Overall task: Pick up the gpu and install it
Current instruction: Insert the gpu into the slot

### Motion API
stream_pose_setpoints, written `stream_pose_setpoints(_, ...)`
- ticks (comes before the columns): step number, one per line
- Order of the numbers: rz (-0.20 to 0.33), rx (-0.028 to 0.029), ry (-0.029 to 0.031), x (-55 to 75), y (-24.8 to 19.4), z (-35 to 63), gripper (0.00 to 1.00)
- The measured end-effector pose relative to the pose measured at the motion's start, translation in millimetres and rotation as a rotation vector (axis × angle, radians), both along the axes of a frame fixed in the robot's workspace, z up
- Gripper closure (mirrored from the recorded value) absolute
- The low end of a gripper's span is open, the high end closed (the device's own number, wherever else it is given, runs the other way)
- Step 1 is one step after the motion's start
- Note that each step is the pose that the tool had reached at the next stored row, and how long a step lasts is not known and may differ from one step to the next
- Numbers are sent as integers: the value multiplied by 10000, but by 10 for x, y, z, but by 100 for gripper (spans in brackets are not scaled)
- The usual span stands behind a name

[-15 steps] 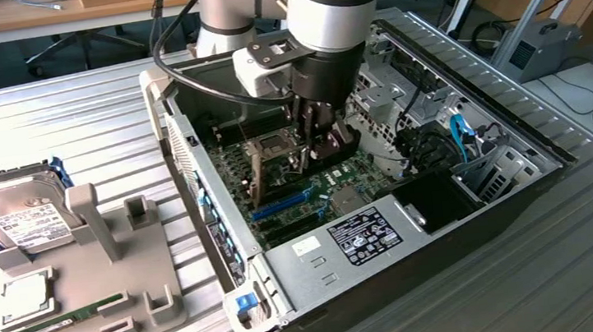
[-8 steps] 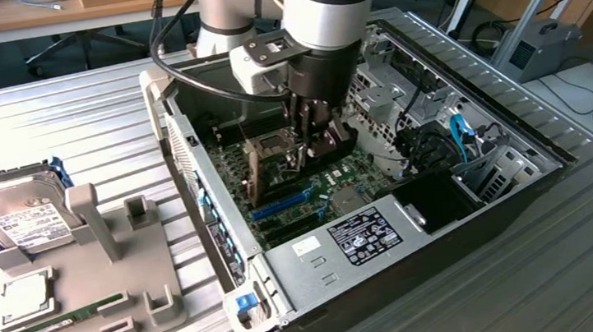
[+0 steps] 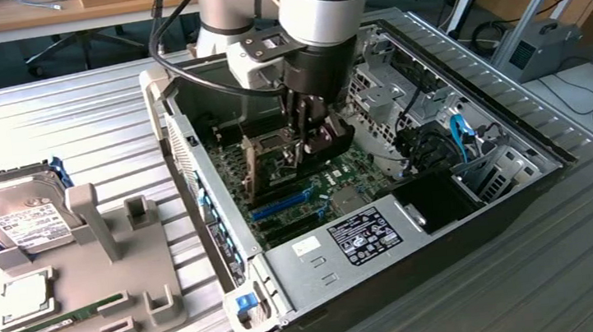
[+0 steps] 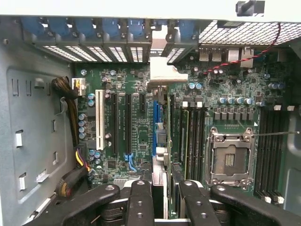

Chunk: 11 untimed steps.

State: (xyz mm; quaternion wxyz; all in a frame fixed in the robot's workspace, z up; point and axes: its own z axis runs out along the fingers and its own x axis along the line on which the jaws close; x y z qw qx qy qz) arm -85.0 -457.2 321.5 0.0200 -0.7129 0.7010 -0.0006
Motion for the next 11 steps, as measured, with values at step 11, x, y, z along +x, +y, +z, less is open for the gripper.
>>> stream_pose_setpoints(11, 0, 0, 0, -26, 27, -23, 73)
